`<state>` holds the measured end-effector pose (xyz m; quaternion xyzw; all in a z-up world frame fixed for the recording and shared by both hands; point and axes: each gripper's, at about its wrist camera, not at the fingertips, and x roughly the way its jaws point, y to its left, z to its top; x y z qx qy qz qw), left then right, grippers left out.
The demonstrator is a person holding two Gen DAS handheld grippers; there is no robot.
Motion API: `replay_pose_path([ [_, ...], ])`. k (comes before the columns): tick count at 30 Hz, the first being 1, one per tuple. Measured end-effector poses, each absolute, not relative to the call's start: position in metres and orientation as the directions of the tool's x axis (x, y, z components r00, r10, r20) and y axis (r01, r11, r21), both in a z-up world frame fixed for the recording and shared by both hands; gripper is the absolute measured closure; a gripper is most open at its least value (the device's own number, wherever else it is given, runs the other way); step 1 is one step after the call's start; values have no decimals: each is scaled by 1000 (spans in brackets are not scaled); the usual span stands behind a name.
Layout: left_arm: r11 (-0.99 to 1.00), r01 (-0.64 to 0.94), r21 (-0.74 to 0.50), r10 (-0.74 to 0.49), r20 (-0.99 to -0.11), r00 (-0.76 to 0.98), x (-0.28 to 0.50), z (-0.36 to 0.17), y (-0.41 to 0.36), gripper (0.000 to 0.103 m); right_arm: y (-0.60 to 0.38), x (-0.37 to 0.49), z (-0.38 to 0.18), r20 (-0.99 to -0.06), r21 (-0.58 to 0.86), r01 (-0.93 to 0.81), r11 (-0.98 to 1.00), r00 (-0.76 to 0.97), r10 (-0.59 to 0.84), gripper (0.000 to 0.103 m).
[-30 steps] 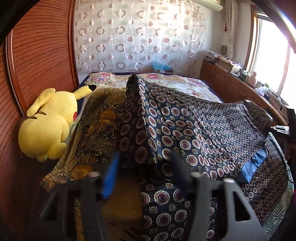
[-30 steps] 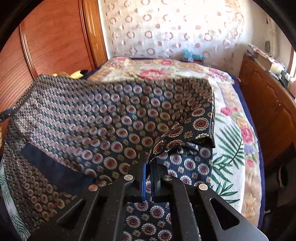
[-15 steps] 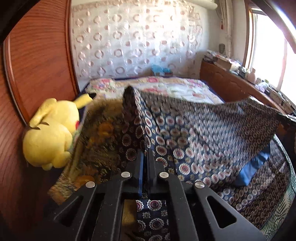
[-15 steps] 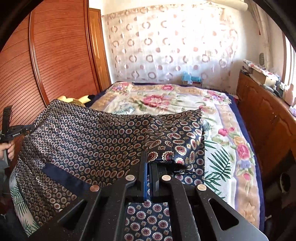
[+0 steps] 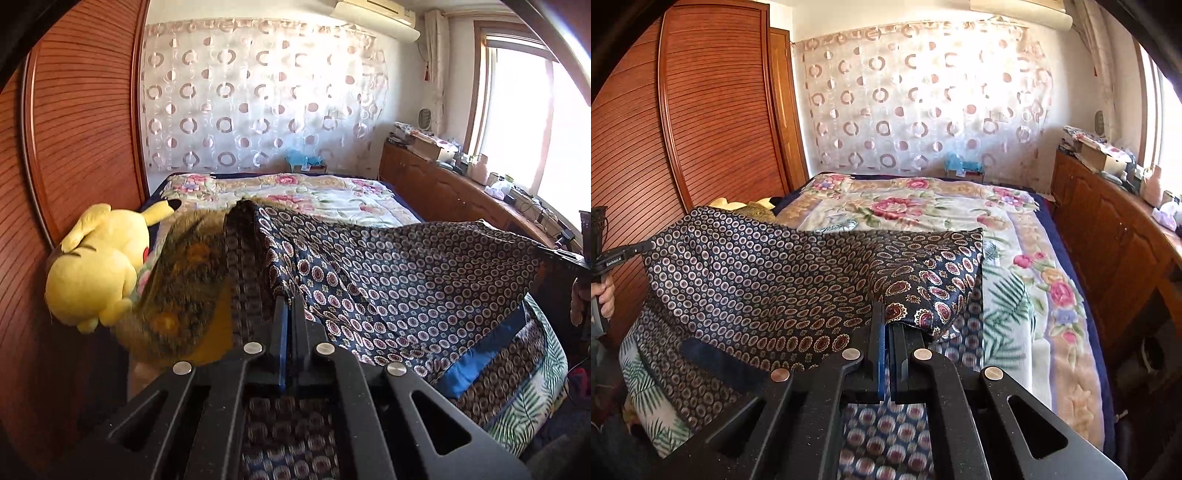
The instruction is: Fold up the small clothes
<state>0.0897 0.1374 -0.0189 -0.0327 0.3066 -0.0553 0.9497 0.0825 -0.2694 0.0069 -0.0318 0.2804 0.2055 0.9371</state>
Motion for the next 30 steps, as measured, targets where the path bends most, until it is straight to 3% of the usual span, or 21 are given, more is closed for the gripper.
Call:
replay_pose_path([
  [10,992,31,-121,-97,-596,797,57,-42,154,101,-279,38,-8,-583,59,-400,915,730,357,102],
  [18,993,11,-118,-83,-622,778,46,-54,159,101,-282,45,-21,-619,97,-389,916,698,361,102],
  [22,996,12,-93,-69,-636,768,48,-60,158,101,-284,54,-33,-651,17,-332,943,712,262,102],
  [25,997,3,-77,-52,-645,763,50,-65,160,101,-286,58,-33,-650,33,-343,939,706,281,101],
  [28,997,7,-71,-51,-640,766,49,-68,158,99,-291,63,-27,-635,32,-337,941,720,279,87],
  [30,997,12,-76,-57,-632,773,45,-67,158,92,-296,65,-21,-620,38,-335,942,731,285,65],
])
